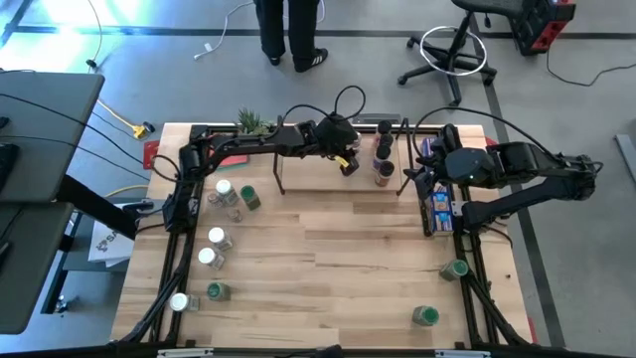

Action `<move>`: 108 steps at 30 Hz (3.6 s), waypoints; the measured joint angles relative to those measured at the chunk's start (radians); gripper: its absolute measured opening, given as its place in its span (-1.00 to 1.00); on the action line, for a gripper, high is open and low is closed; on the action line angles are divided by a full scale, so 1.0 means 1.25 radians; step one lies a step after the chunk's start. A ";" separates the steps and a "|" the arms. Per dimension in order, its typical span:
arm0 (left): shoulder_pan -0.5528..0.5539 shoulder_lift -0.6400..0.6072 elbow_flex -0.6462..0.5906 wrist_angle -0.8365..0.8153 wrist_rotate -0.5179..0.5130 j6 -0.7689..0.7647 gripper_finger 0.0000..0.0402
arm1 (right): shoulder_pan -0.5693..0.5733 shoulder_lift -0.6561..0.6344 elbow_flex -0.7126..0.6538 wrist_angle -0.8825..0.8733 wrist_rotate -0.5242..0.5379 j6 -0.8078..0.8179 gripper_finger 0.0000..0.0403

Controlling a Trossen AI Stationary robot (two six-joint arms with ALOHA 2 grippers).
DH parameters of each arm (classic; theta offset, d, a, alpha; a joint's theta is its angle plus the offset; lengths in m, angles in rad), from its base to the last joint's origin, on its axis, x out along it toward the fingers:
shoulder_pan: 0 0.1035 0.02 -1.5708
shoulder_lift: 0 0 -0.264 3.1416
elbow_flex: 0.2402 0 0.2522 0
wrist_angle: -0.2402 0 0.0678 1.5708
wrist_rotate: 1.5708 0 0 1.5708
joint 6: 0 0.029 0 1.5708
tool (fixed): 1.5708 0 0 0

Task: Shelf spices
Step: Put the brown seasoning bottle on the shelf, aligned with the other brown seasoning bottle

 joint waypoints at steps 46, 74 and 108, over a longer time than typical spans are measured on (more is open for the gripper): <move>-0.117 -0.061 0.110 -0.148 0.063 0.067 -1.00 | 0.069 -0.001 -0.026 -0.073 -0.312 -0.015 0.31; -0.388 -0.250 0.108 -0.830 -0.018 -0.613 -0.99 | 0.340 0.072 -0.360 0.230 -0.361 -0.055 0.31; -0.200 -0.497 -0.585 -0.811 0.064 -0.826 0.19 | 0.103 0.071 -0.270 0.273 -0.167 -0.151 0.31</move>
